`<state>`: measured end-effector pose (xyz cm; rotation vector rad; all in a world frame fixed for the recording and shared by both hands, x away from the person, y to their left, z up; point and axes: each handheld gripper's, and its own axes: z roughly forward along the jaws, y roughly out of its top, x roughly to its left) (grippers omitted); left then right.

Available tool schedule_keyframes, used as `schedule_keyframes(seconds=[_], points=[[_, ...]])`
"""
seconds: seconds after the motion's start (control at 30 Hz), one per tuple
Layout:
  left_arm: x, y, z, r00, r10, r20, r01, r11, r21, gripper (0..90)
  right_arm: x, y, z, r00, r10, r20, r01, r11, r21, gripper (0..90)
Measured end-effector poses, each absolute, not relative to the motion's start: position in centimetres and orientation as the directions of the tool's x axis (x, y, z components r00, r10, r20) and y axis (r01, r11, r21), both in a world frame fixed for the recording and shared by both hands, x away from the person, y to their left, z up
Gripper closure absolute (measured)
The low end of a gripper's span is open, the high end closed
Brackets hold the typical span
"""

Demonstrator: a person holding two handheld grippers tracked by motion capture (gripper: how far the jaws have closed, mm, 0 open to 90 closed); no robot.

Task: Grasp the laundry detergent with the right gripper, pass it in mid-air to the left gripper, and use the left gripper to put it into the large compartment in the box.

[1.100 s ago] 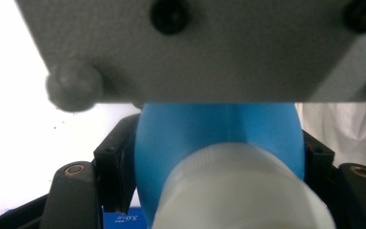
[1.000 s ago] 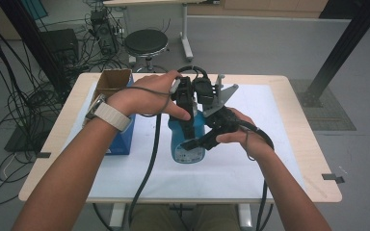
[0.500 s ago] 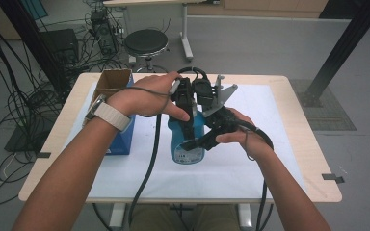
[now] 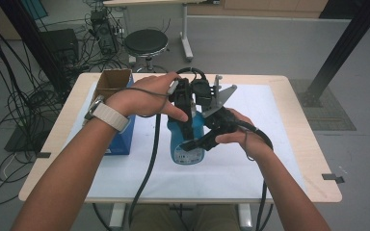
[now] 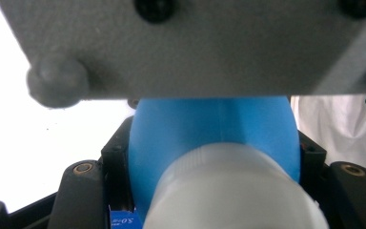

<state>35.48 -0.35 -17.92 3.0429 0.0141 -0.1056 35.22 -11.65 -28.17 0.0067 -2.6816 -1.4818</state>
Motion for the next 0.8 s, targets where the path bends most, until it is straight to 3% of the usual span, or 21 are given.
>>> schedule_keyframes(seconds=[0.8], points=[[35.57, -0.29, -18.01, 0.997, 0.005, -0.071, 0.013, -0.994, 0.108, 37.2, 35.26, -11.78, -28.15, -0.997, -0.036, 0.067, 0.037, 0.541, 0.840, 43.7]])
